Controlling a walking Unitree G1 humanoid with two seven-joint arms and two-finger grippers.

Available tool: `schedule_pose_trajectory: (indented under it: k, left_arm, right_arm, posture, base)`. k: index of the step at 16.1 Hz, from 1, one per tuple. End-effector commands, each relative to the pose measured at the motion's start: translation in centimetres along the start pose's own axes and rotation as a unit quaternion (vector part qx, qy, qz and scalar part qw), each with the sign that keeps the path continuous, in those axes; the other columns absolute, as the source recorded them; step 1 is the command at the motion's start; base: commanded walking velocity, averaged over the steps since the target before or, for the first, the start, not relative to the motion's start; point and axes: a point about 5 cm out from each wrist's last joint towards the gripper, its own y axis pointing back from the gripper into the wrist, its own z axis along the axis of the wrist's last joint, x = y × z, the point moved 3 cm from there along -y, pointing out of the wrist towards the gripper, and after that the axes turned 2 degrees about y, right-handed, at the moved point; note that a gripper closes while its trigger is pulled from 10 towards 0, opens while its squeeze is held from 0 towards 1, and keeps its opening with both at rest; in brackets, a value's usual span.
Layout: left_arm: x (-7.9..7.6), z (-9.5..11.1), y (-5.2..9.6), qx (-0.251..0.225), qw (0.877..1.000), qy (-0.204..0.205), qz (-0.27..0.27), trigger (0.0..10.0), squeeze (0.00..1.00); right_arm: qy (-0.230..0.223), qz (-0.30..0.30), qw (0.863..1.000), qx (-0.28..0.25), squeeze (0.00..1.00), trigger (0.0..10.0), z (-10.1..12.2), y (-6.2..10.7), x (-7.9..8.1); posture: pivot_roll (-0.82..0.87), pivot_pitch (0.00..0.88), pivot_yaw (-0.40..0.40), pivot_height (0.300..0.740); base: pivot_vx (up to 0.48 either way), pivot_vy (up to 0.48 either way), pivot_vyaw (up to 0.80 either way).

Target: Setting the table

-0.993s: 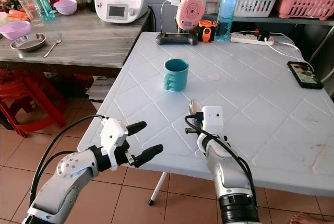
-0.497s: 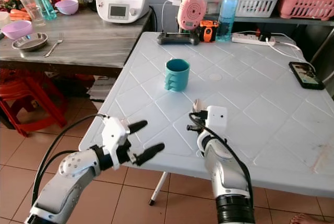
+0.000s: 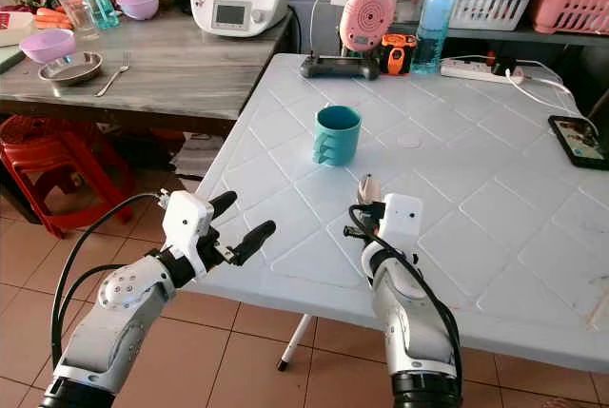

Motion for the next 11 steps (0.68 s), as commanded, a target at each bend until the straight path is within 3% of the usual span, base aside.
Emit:
schedule_pose_trajectory:
  k: [1, 11]
  left_arm:
    - [0.16, 0.00, 0.00, 0.001, 1.000, -0.004, 0.004, 10.0, 0.00]
    - [0.16, 0.00, 0.00, 0.001, 1.000, -0.004, 0.004, 10.0, 0.00]
  right_arm:
    - [-0.001, 0.002, 1.000, -0.018, 0.00, 0.0, 0.92, 0.06, 0.21]
    - [-0.001, 0.002, 1.000, -0.018, 0.00, 0.0, 0.92, 0.06, 0.21]
  posture:
    - [-0.01, 0.022, 0.035, 0.740]
    - [-0.01, 0.022, 0.035, 0.740]
  base:
    - [0.000, 0.000, 0.00]
    - [0.000, 0.000, 0.00]
